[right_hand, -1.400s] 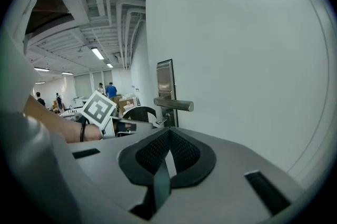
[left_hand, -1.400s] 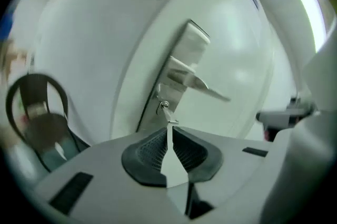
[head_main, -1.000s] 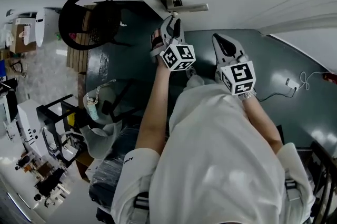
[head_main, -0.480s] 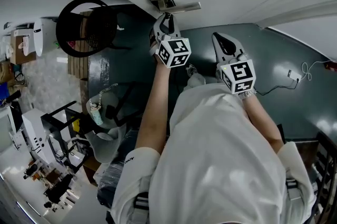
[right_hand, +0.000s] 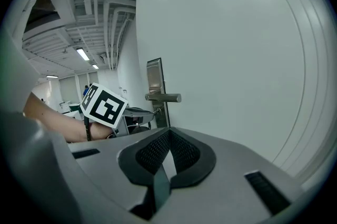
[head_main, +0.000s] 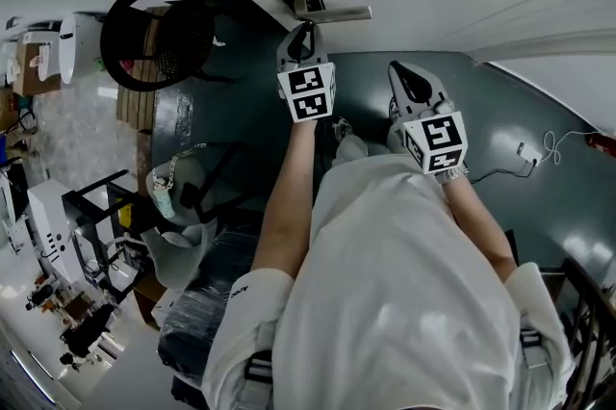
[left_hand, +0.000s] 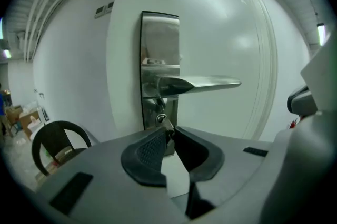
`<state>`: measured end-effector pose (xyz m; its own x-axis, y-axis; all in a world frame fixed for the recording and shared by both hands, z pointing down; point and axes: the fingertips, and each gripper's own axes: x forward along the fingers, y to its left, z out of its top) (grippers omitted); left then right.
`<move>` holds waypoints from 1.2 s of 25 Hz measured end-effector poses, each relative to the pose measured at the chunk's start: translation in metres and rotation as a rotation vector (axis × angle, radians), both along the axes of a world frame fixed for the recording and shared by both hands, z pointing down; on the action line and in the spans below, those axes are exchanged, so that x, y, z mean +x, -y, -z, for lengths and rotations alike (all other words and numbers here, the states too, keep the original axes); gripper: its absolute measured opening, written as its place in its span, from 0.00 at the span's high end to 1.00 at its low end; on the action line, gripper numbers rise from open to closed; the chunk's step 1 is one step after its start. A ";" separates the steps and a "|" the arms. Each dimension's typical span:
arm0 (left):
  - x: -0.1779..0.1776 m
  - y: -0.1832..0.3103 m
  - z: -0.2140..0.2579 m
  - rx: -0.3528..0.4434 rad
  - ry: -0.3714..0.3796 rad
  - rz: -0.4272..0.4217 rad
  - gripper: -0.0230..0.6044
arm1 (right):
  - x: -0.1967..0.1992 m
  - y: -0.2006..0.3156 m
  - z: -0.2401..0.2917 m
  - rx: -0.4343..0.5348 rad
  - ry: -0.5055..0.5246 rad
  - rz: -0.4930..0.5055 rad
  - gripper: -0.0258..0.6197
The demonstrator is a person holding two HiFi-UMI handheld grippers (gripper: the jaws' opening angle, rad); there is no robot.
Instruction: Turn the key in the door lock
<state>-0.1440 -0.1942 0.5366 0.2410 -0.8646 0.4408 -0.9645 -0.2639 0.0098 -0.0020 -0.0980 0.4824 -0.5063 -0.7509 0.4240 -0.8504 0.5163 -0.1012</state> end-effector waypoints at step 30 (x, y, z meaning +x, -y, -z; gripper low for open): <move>-0.021 -0.008 -0.011 -0.096 -1.531 0.291 0.92 | 0.003 -0.002 -0.007 -0.017 -0.019 0.028 0.97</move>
<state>-0.1646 -0.1858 0.5474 0.3308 -0.9437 -0.0042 -0.0369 -0.0174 0.9992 0.0012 -0.0957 0.4893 -0.5189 -0.7291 0.4462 -0.8374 0.5385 -0.0939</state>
